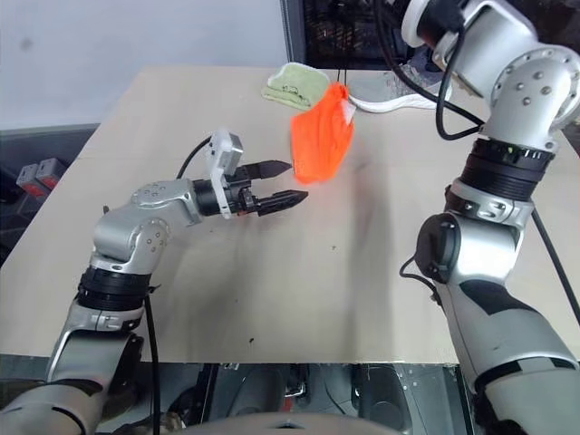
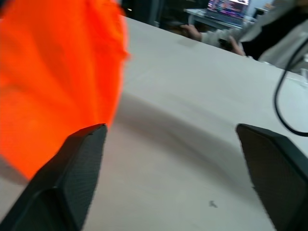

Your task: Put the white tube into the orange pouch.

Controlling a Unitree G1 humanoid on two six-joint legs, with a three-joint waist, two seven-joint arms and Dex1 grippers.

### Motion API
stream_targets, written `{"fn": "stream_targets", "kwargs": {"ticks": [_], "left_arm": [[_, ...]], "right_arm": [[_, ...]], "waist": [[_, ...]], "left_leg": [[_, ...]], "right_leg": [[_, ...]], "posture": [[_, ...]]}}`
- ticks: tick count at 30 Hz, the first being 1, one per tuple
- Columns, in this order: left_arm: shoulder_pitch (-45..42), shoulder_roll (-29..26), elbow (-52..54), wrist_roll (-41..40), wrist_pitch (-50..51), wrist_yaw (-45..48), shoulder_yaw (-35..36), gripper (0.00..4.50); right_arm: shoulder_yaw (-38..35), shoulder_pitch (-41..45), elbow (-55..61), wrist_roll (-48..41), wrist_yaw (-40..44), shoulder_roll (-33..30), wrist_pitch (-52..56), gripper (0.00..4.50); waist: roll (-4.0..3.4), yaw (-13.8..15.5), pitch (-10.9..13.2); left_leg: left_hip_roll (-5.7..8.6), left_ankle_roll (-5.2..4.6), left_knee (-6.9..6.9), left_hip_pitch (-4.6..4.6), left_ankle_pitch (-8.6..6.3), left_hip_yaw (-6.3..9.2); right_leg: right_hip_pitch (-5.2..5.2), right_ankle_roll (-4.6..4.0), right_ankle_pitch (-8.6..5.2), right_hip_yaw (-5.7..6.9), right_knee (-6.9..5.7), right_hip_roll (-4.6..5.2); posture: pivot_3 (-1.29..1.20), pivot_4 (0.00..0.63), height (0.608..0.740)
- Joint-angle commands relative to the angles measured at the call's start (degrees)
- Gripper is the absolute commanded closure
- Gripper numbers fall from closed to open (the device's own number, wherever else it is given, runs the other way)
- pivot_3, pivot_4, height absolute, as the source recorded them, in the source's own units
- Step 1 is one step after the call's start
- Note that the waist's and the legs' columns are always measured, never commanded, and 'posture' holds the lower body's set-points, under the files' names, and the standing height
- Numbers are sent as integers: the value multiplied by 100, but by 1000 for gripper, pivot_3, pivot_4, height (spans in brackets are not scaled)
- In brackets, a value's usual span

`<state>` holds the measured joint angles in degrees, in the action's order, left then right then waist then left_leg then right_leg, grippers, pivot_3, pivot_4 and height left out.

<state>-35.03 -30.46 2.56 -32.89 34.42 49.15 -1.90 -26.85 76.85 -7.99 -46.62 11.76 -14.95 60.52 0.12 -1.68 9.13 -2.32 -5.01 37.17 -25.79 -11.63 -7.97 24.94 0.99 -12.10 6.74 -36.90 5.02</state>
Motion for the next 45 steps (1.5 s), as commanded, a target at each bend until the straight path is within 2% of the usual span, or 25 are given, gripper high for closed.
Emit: {"fn": "stream_targets", "kwargs": {"ticks": [1,3,9,14,20,28,32,43,44,45], "left_arm": [[-325,369,98,-468,-55,-426,720,49],[-761,623,-25,-612,82,-765,931,49],[-1102,774,-64,-718,262,-696,897,49],[-1601,947,-252,-269,-111,-750,615,49],[-2679,1251,-999,-83,-295,-807,620,49],[-3550,1450,-1915,449,-900,-649,418,49],[-3760,1562,-2159,486,-1073,-532,468,1153],[-3990,1723,-2525,450,-1068,-140,473,1153],[-3993,1726,-2545,452,-1071,-118,475,1708],[-3995,1736,-2581,467,-1083,-109,474,2027]], "right_arm": [[-14,326,183,-214,-29,-159,-163,4500],[242,310,265,-41,121,-336,-218,4500],[-3,758,-119,-123,-184,-568,-446,4500],[291,338,375,-249,-282,-399,-158,4500],[426,151,648,-371,-351,-367,7,4500],[654,-165,1124,-424,-392,-455,205,4500],[680,-257,1268,-445,-450,-476,272,4500],[670,-449,1593,-668,-635,-482,453,4500],[670,-451,1599,-680,-651,-482,453,4500],[664,-451,1613,-699,-669,-480,460,4500]], "waist": [[0,5,0],[5,65,4],[5,83,4],[5,91,4],[6,99,4],[6,89,4],[6,88,4],[6,87,4],[6,87,4],[6,87,4]], "left_leg": [[0,0,0,0,0,1],[0,0,2,-3,0,5],[4,-1,6,5,0,1],[2,-1,4,4,0,4],[4,-2,12,1,1,3],[1,-1,10,4,1,2],[2,-2,10,3,0,2],[1,-2,11,3,1,2],[1,-2,11,3,1,2],[1,-2,11,3,1,2]], "right_leg": [[0,0,0,1,-1,0],[-1,0,0,2,-2,2],[-8,1,0,1,0,0],[-8,1,0,4,0,-2],[-8,2,0,4,-1,0],[-7,2,0,3,-5,-5],[-8,2,0,2,0,-3],[-7,3,0,2,-3,-4],[-7,3,0,2,-2,-3],[-7,3,0,2,-3,-4]], "posture": [[0,150,740],[0,150,740],[0,150,740],[0,150,740],[0,150,740],[0,150,740],[0,150,740],[0,150,740],[0,150,740],[0,150,740]]}}
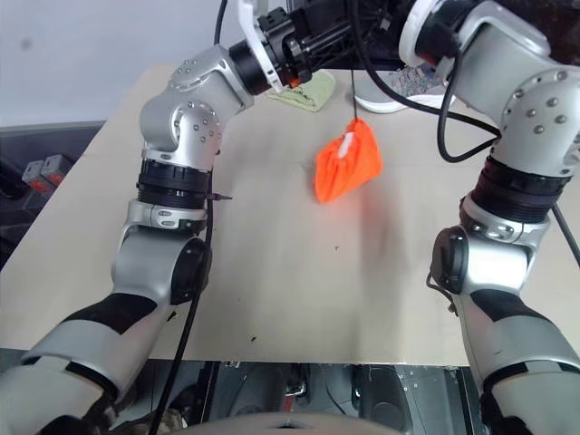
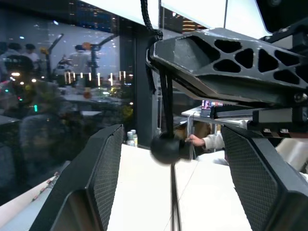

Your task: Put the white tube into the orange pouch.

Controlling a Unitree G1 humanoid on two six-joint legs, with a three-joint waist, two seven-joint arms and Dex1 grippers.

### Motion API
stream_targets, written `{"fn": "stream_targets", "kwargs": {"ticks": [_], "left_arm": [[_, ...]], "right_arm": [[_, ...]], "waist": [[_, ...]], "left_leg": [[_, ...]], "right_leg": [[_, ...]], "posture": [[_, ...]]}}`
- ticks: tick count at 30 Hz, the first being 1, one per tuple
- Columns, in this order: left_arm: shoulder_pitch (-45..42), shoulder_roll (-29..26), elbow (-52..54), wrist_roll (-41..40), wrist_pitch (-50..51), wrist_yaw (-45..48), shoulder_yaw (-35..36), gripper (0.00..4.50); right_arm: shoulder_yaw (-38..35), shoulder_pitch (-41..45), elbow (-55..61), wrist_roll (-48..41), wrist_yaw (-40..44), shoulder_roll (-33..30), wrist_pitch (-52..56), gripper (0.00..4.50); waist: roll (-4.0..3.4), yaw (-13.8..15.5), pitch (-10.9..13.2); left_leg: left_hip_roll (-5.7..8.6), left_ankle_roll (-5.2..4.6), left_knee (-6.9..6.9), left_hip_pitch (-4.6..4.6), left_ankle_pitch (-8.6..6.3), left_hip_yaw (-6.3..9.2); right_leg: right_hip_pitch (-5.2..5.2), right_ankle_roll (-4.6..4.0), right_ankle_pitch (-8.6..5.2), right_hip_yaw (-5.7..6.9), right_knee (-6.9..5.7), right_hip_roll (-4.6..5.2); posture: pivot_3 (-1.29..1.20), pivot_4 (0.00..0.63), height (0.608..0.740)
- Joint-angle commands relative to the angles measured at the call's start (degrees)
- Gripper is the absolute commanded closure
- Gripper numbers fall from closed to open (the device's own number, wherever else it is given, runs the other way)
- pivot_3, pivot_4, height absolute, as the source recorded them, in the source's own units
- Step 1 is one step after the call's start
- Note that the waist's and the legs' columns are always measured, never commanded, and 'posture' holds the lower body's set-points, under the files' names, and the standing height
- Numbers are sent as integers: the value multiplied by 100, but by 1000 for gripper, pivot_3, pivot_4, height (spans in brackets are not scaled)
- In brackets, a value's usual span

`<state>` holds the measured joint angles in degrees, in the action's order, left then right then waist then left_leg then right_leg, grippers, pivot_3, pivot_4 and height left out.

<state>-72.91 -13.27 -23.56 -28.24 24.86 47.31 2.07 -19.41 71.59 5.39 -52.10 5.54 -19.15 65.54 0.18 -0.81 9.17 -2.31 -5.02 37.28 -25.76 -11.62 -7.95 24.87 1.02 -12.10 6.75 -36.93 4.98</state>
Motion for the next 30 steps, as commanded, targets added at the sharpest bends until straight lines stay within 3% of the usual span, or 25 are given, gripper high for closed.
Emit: {"fn": "stream_targets", "kwargs": {"ticks": [1,5,12,21,26,30], "left_arm": [[-208,29,5,6,-129,83,80,2469],[-199,71,-25,0,-117,104,79,4268],[167,84,281,46,87,87,-70,4278],[1847,-255,755,694,295,-139,-626,4278],[952,-137,250,450,126,-522,16,4278],[206,-265,-699,432,-272,-559,436,4278]], "right_arm": [[-89,76,292,-174,-64,-56,-29,4500],[-110,92,327,-259,-126,-51,-5,4500],[-394,286,92,-356,-368,50,-376,4500],[-694,1282,-1217,37,-288,-181,-1573,4500],[-626,1981,-2233,429,141,-477,-2230,4500],[-328,1972,-2179,684,394,-515,-2320,4500]], "waist": [[0,0,0],[0,2,0],[0,0,0],[-1,-19,-1],[1,22,13],[2,8,13]], "left_leg": [[0,0,0,0,0,0],[0,0,0,0,0,0],[0,0,0,0,0,1],[-3,0,1,3,0,-3],[1,-1,7,-10,0,-2],[2,-2,2,-22,0,1]], "right_leg": [[0,0,0,0,0,0],[0,0,0,0,0,0],[0,0,0,0,0,0],[1,-1,1,-3,-4,-3],[5,0,1,1,-3,2],[12,2,1,2,12,2]], "posture": [[0,150,740],[0,150,740],[0,150,740],[0,150,740],[0,150,740],[0,150,740]]}}
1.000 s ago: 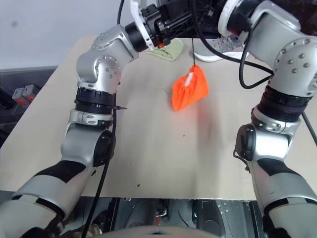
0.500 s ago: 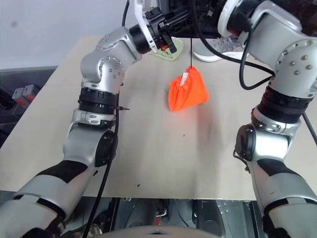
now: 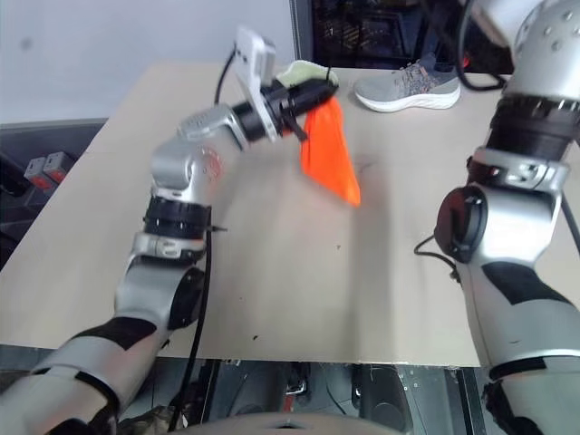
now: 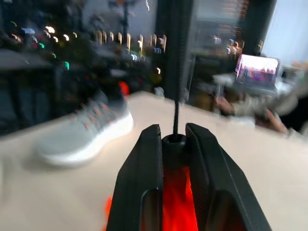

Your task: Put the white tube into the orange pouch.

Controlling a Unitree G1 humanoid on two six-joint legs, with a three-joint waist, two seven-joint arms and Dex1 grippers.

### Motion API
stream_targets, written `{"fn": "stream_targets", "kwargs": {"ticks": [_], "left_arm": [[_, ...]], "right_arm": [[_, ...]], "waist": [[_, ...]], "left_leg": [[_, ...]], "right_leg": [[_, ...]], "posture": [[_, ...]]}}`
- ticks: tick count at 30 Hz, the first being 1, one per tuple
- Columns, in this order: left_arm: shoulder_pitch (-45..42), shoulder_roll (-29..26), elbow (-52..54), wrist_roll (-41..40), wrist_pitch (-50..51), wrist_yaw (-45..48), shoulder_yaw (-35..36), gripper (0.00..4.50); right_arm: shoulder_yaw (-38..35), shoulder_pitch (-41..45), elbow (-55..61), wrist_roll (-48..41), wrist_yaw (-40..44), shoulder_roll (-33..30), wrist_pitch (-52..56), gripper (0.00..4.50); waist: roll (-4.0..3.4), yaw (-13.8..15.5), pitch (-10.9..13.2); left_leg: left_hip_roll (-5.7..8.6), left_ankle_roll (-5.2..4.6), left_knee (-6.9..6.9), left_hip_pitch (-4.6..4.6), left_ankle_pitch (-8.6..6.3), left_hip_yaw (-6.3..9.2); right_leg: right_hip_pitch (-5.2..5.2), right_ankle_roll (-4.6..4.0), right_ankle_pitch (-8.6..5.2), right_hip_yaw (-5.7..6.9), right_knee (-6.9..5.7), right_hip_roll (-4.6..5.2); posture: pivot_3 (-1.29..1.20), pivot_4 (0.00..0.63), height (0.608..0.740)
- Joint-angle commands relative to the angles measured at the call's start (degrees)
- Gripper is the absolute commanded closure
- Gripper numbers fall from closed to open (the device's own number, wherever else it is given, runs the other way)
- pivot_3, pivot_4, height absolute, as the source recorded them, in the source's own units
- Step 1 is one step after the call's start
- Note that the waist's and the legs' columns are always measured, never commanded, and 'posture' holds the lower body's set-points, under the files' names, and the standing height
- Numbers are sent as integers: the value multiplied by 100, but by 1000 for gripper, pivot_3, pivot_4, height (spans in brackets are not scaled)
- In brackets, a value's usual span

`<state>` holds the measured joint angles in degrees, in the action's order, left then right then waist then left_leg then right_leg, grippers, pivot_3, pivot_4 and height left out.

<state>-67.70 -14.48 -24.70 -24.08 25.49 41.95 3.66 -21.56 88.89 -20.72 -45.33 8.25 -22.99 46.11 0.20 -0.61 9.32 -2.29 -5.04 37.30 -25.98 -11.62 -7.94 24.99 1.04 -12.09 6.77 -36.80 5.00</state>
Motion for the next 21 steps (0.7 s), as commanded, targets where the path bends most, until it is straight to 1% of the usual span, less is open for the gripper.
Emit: {"fn": "stream_targets", "kwargs": {"ticks": [1,4,5,7,10,13,14,16,18,19,21], "left_arm": [[-519,-191,-900,45,-495,-52,380,4278],[-749,-257,-1367,232,-702,246,232,4278],[-813,-281,-1556,271,-826,278,247,4278],[-833,-318,-1840,417,-1005,358,189,4278],[-448,-340,-1760,896,-1295,752,-375,4278],[-558,-341,-2348,1246,-1811,394,-431,4278],[-614,-318,-2519,1268,-1881,288,-388,4278],[-716,-352,-2911,1699,-2492,-166,-552,4278],[-921,-409,-3203,1950,-3019,-565,-545,4278],[-993,-404,-3267,1931,-3081,-660,-477,4278],[-934,-385,-3136,2035,-3330,-725,-534,4278]], "right_arm": [[-184,227,461,-30,69,-116,-401,4500],[-317,197,500,-98,-59,-79,-476,4500],[-249,193,497,92,-12,-185,-654,4500],[-379,242,411,134,-74,-239,-829,4500],[101,-316,872,304,119,-83,-538,4500],[-276,-350,841,66,-114,-16,-614,4500],[-326,-353,821,45,-120,-43,-643,4500],[-328,-448,775,110,-73,-153,-719,4500],[-301,-756,950,154,-7,-287,-590,4500],[-360,-897,1088,69,-25,-325,-481,4500],[-475,-1249,1488,-96,-104,-456,-247,4500]], "waist": [[1,-14,-2],[1,-35,-1],[0,-33,-1],[0,-33,1],[0,-22,0],[2,-25,3],[2,-24,4],[3,-16,4],[5,-1,4],[5,4,4],[5,5,4]], "left_leg": [[2,-3,-4,8,-2,-2],[0,-2,-15,17,-2,-9],[-1,-2,-15,18,-2,-10],[-1,-1,-11,16,-1,-12],[0,-2,-7,19,-2,-15],[0,-1,-5,20,-1,-16],[0,-2,-3,15,-1,-17],[-1,-2,-2,0,-1,-20],[0,-2,-6,-1,-1,-20],[0,-2,-8,-4,-1,-18],[3,-2,-11,-4,-2,-20]], "right_leg": [[-5,1,-1,-2,0,0],[-6,3,-2,-3,-2,-1],[-6,3,-2,-3,-3,-2],[-6,3,-2,-2,-5,-2],[-8,3,-2,-5,-6,0],[-8,3,-1,-6,-13,0],[-2,3,-1,-6,-16,0],[15,3,-1,-11,-20,0],[14,3,-1,-9,-13,0],[14,3,-1,-6,-7,0],[14,3,-1,-8,-5,3]], "posture": [[0,150,740],[0,150,740],[0,150,740],[0,150,740],[0,150,740],[0,150,740],[0,150,740],[0,150,740],[0,150,740],[0,150,740],[0,150,740]]}}
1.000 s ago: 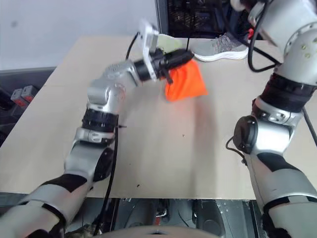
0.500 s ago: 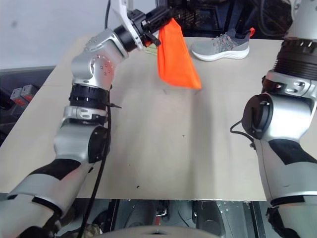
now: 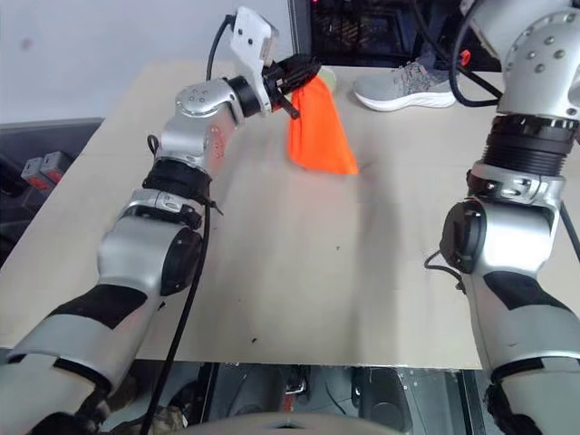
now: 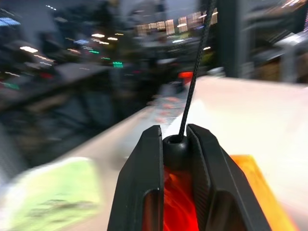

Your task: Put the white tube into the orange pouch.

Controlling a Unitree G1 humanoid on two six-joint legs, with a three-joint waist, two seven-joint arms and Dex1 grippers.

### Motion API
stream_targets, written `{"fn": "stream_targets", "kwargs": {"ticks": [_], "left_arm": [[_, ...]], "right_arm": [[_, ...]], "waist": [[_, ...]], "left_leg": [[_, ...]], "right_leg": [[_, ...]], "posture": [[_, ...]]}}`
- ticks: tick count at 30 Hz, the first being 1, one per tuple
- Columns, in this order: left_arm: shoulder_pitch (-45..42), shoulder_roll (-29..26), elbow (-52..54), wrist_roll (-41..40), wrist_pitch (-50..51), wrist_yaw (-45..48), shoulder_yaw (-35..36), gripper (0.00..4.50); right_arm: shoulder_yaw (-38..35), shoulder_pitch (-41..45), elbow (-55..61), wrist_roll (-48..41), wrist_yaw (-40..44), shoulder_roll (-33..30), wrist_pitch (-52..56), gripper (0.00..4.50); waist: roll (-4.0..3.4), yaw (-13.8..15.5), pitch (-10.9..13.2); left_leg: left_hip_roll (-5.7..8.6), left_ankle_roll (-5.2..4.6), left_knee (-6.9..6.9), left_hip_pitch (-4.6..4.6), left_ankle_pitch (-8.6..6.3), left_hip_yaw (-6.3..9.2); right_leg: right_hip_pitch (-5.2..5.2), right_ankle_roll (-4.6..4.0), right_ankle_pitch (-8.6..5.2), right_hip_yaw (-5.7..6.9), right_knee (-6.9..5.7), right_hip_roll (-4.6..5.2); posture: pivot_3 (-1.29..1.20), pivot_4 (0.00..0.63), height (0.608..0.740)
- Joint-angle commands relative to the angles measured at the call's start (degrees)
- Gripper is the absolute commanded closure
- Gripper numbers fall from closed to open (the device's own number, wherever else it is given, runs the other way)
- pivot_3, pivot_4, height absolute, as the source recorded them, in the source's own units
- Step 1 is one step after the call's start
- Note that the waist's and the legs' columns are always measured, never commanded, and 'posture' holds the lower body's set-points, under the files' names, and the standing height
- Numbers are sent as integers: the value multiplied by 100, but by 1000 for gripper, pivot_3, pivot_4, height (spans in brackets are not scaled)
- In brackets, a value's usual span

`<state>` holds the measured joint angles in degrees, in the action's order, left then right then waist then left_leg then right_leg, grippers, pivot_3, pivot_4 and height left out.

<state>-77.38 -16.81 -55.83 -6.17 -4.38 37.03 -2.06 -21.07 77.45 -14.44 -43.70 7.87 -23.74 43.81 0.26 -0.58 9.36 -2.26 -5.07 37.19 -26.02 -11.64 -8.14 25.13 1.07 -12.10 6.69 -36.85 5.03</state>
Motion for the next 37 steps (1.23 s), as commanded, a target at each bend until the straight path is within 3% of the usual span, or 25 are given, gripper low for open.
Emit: {"fn": "stream_targets", "kwargs": {"ticks": [1,8,11,14,16,17,19,22,23,26,30,37], "left_arm": [[152,-117,140,251,-387,-162,1,4278],[2719,112,3310,296,853,343,-824,4278],[3589,350,3769,405,1223,292,-1257,4278],[3969,465,3960,272,1587,387,-1341,4278],[4157,394,4251,-6,1865,639,-1250,3226],[4321,244,4584,-308,2152,871,-1103,2900],[4588,-46,5121,-813,2603,1219,-808,2224],[4886,-439,5677,-1288,2991,1413,-392,870],[5096,-704,5896,-1497,3074,1573,-141,193],[5769,-1403,6215,-1764,3057,1834,512,0],[6359,-1848,6254,-2030,2910,1885,1236,0],[7139,-2421,6380,-2345,2998,1896,2170,0]], "right_arm": [[-590,-301,1099,-384,-121,-447,128,4500],[-938,-2516,3142,-1327,-637,-833,1395,4500],[-964,-4040,4047,-1491,-778,-805,1728,4500],[-572,-5310,4677,-1060,-573,-1165,1767,4500],[-480,-5959,4923,-934,-331,-1259,1614,4500],[-385,-6462,5068,-688,-109,-1396,1450,4070],[-264,-7225,5279,-330,309,-1583,1140,3717],[-109,-8073,5468,158,904,-1862,569,2309],[-101,-8463,5557,350,1198,-1966,336,1613],[-237,-9334,5728,787,1863,-2099,-361,645],[-469,-10038,5719,1191,2571,-2044,-1285,645],[-1151,-10928,5605,1412,3338,-1879,-1991,645]], "waist": [[0,0,0],[-3,-17,-4],[-4,26,-25],[-9,29,-22],[-10,1,-21],[-10,-9,-22],[-5,-10,-30],[-12,-21,-34],[-14,-20,-35],[-14,-21,-36],[-13,24,-36],[2,145,-44]], "left_leg": [[0,0,-1,-1,0,0],[-6,1,-7,23,0,-2],[-9,2,7,34,0,6],[-7,0,15,48,-2,23],[-8,-20,27,42,-12,24],[-11,-27,34,43,-16,26],[-12,-27,36,46,-17,30],[-35,-27,36,52,-16,42],[-35,-25,36,47,-15,41],[-37,-18,31,48,-13,42],[-37,-16,27,49,-13,42],[-31,4,33,45,-35,53]], "right_leg": [[0,0,0,1,1,1],[-14,4,-4,-5,-4,-1],[-29,4,-4,0,-13,-2],[-56,6,-6,6,-7,2],[-49,21,-7,6,-8,4],[-49,22,-2,6,-8,4],[-53,17,-2,6,-6,4],[-63,10,-6,-13,3,5],[-55,20,0,-18,3,-2],[-55,17,-3,-19,4,-8],[-55,13,-7,-12,9,-10],[-57,-9,-20,-2,27,31]], "posture": [[0,150,740],[0,150,740],[0,150,740],[0,150,740],[0,150,740],[0,150,740],[0,150,740],[0,150,740],[0,150,740],[0,150,740],[0,150,740],[0,150,740]]}}
